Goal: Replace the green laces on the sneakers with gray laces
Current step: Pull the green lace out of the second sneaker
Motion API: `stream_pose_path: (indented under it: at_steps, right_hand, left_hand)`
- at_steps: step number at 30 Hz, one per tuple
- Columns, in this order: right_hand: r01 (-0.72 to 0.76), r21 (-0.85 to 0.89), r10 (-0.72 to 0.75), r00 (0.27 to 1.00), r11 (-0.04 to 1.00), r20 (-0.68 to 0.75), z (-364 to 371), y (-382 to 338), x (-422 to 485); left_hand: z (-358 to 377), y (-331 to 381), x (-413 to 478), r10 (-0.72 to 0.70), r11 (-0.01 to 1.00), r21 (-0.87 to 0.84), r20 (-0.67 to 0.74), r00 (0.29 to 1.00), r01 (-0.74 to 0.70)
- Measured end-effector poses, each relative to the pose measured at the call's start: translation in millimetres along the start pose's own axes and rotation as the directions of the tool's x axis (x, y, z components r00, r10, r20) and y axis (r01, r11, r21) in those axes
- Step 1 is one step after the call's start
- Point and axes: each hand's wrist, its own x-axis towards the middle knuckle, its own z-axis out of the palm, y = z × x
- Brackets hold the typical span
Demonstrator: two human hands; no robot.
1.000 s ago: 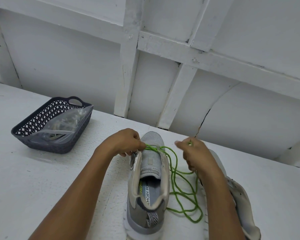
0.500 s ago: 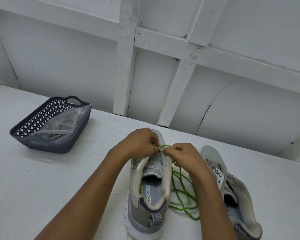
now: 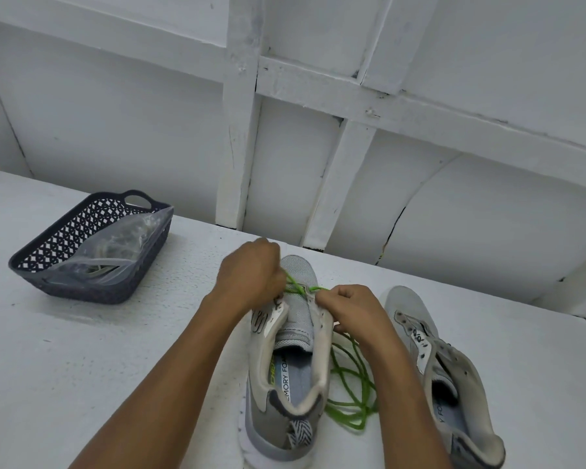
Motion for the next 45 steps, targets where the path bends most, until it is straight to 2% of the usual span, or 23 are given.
stream_pose_path:
  at_steps: [3, 5, 9, 13, 15, 19, 21, 23, 25, 26, 28, 29, 30, 31, 32, 33, 35, 37, 39, 41, 45]
  right_hand:
    - [0.006, 0.001, -0.006, 1.0, 1.0, -0.008, 0, 0, 0]
    - [0.013, -0.01, -0.013, 1.0, 1.0, -0.011, 1, 0, 0]
    - [0.027, -0.043, -0.027, 1.0, 0.999, -0.01, 2, -1, 2]
    - [0.046, -0.073, -0.047, 0.999, 0.996, -0.01, 3, -3, 2]
    - [0.044, -0.068, -0.044, 0.999, 0.997, -0.011, 3, -3, 1]
    - [0.042, -0.059, -0.044, 0.999, 0.997, -0.025, 1, -3, -2]
    - [0.042, -0.065, -0.044, 0.998, 0.997, -0.038, 1, -2, -1]
    - [0.035, -0.064, -0.038, 0.998, 0.997, -0.05, 2, 0, 0]
    - [0.02, -0.047, -0.022, 0.998, 0.999, -0.056, 2, 1, 1]
    - [0.013, -0.043, -0.016, 0.998, 0.999, -0.057, 2, 1, 1]
    - [0.01, -0.042, -0.012, 0.998, 0.999, -0.059, 2, 2, 1]
    - [0.008, -0.043, -0.011, 0.998, 0.999, -0.06, 3, 2, 1]
    - [0.006, -0.041, -0.008, 0.998, 0.999, -0.061, 3, 2, 1]
    - [0.004, -0.037, -0.006, 0.998, 0.999, -0.061, 3, 3, 2]
    - [0.001, -0.036, -0.003, 0.998, 0.999, -0.061, 3, 3, 2]
    - [0.002, -0.039, -0.004, 0.998, 0.999, -0.061, 3, 3, 2]
    - [0.007, -0.052, -0.01, 0.998, 0.999, -0.06, 4, 2, 3]
    - [0.001, -0.078, -0.006, 0.998, 0.997, -0.063, 4, 0, 4]
    - [-0.005, -0.097, -0.002, 0.998, 0.995, -0.066, 4, -1, 4]
    - [-0.008, -0.103, 0.001, 0.998, 0.995, -0.066, 4, -2, 4]
    - [-0.019, -0.094, 0.012, 0.997, 0.995, -0.073, 5, -5, 2]
  left_hand:
    - [-9, -12, 2, -0.177, 0.983, -0.072, -0.087, 0.98, 0.171]
    - [-11, -18, 2, -0.193, 0.978, -0.09, -0.041, 0.98, 0.189]
    - [-12, -18, -1, 0.023, 0.976, -0.216, 0.097, 0.995, -0.002]
    - [-3, 2, -5, 0.162, 0.987, -0.054, 0.23, 0.959, -0.154]
    - [2, 7, -7, 0.167, 0.985, -0.001, 0.248, 0.954, -0.172]
    - [3, 11, -7, 0.22, 0.975, -0.013, 0.235, 0.947, -0.223]
    - [0, 10, -5, 0.231, 0.973, -0.082, 0.221, 0.948, -0.217]
    - [-5, 6, -4, 0.196, 0.956, -0.255, 0.181, 0.964, -0.147]
    - [-12, 1, -4, 0.132, 0.853, -0.519, 0.112, 0.985, -0.055]
    - [-15, 1, -5, 0.1, 0.747, -0.665, 0.07, 0.992, -0.029]
    - [-25, 2, -7, 0.037, 0.44, -0.898, 0.012, 0.999, -0.006]
    - [-30, 1, -6, 0.012, 0.283, -0.959, 0.011, 1.0, 0.007]
    - [-35, 2, -5, -0.009, 0.18, -0.983, 0.019, 1.0, 0.02]
    - [-40, 0, -4, -0.032, 0.162, -0.986, 0.031, 0.999, 0.036]
    - [-42, -4, -3, -0.046, 0.205, -0.977, 0.045, 0.998, 0.053]
    - [-42, -7, -2, -0.047, 0.289, -0.954, 0.064, 0.997, 0.075]
    - [-39, -14, -3, -0.016, 0.521, -0.847, 0.111, 0.994, 0.103]
    - [-33, -16, -5, 0.069, 0.753, -0.655, 0.182, 0.981, 0.069]
    - [-26, -12, -6, 0.132, 0.916, -0.402, 0.311, 0.941, 0.005]
    - [-19, -7, -6, 0.103, 0.976, -0.215, 0.386, 0.917, -0.019]
    - [-15, 0, -7, 0.091, 0.989, -0.145, 0.349, 0.933, -0.042]
